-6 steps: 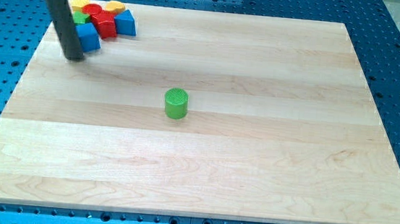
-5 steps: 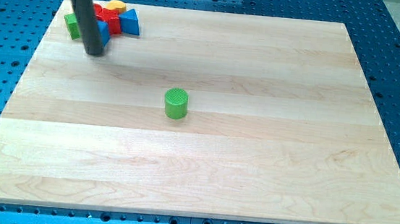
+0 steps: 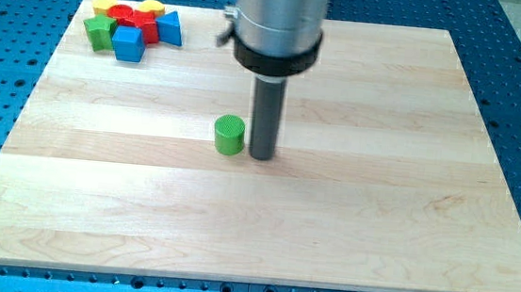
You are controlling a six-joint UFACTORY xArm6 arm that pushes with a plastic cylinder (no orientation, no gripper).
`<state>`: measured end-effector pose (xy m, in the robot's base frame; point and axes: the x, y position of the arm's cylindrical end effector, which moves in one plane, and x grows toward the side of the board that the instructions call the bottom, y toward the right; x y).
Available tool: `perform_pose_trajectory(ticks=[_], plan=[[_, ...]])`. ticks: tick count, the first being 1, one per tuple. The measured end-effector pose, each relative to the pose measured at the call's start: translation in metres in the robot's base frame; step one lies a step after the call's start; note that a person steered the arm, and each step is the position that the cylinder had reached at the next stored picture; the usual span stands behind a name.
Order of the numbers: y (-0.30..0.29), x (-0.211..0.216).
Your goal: Move the green circle into the blue cube
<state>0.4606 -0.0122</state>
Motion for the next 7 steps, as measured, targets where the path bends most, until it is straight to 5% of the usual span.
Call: perform_pose_trajectory(ticks=[2, 4, 6, 7], plan=[[-0.003, 0.02], [-0.082, -0.038], [-0.114, -0.021], [-0.127, -0.052]])
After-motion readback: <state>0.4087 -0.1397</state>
